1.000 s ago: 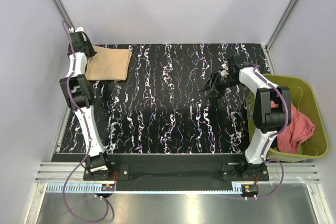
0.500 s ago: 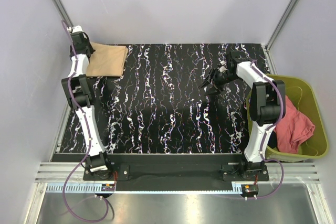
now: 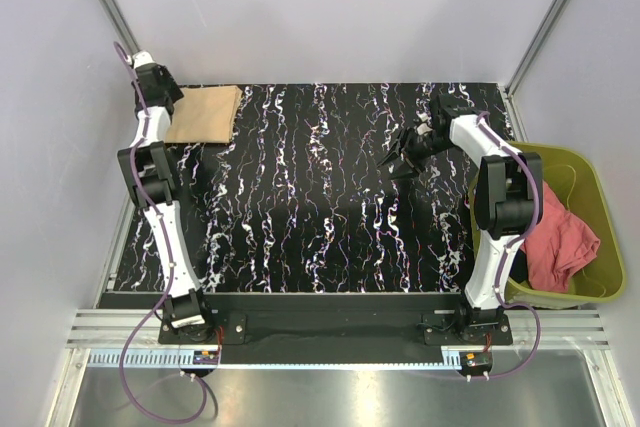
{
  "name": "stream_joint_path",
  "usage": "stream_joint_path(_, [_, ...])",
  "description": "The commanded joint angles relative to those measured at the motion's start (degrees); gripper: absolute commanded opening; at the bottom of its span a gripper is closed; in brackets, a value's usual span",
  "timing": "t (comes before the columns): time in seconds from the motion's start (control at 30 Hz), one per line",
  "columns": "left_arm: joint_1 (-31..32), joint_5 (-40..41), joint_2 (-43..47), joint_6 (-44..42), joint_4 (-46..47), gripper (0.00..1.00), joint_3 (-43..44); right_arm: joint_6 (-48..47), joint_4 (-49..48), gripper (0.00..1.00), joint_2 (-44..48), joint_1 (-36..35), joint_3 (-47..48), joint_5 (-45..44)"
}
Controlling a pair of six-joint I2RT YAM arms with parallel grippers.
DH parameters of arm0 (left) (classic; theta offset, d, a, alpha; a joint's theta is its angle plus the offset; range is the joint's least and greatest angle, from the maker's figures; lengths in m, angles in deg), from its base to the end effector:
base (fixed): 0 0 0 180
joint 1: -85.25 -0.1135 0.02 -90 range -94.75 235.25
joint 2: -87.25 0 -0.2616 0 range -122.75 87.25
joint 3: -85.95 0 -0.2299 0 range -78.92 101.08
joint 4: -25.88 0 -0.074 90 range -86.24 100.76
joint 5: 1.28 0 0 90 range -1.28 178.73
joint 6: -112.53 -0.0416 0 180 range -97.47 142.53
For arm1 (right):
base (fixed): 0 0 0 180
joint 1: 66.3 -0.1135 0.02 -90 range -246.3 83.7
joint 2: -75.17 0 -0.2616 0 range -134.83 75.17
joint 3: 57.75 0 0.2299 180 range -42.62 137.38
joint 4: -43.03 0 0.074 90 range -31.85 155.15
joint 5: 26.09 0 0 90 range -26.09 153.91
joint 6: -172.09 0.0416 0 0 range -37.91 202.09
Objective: Fold and stack the t-shirts
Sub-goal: Neatly place the folded tshirt to the corner, then reset both grippers
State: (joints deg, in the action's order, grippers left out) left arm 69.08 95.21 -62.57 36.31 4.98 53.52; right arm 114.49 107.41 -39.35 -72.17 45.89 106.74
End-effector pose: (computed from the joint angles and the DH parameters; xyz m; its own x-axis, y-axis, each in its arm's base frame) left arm 0.5576 0.1666 0.1906 -0.2770 -0.3267 -0.9036 -0.4556 0.8726 -0.1759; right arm 0.3760 0.0671 0.2070 -0.9446 0.2979 0.1375 0.3069 0.6540 0.6914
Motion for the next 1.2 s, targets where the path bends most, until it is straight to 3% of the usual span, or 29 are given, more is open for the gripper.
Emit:
stream_joint_path(0.0, [0.17, 4.41, 8.2, 0.02, 2.44, 0.7, -3.85, -0.15, 0.32, 0.54, 0.35, -0.9, 1.84, -0.64])
stream_joint_path(0.17, [0.43, 5.03, 18.84, 0.81, 2.18, 0.84, -17.0, -1.82, 0.23, 0.54, 3.51, -0.99, 0.18, -1.69])
stream_joint_path(0.4, [5.34, 4.69, 41.05, 1.07, 0.16, 0.99, -39.25, -5.07, 0.14, 0.56, 11.68, -1.25, -9.12, -4.42])
stream_joint_path(0.57, [15.88, 1.52, 54.7, 2.56, -5.37, 0.99, -56.89, -6.56, -1.0, 0.58, 18.44, -1.25, -15.81, -7.31])
stream_joint_path(0.73, [28.0, -6.18, 71.31, 12.91, -5.21, 0.99, -75.18, -6.39, -3.81, 0.6, 23.19, -1.34, -21.44, -10.22])
stream_joint_path(0.93, [38.47, -18.75, 84.76, 26.81, 1.37, 0.99, -91.44, -3.14, -15.49, 0.72, 29.08, -1.34, -31.28, -12.51])
stream_joint_path(1.07, [39.8, -25.8, 92.32, 34.72, 11.46, 0.99, -101.14, -0.95, -22.69, 0.86, 31.81, -2.04, -39.44, -11.8])
stream_joint_path(1.1, [39.81, -26.51, 95.21, 37.35, 12.62, 0.99, -102.89, -0.5, -23.58, 0.96, 32.6, -2.39, -40.68, -11.98])
stream_joint_path(1.17, [39.89, -28.36, 98.04, 39.65, 17.44, 0.99, -108.08, 0.64, -25.51, 1.0, 35.41, -2.74, -43.06, -13.2])
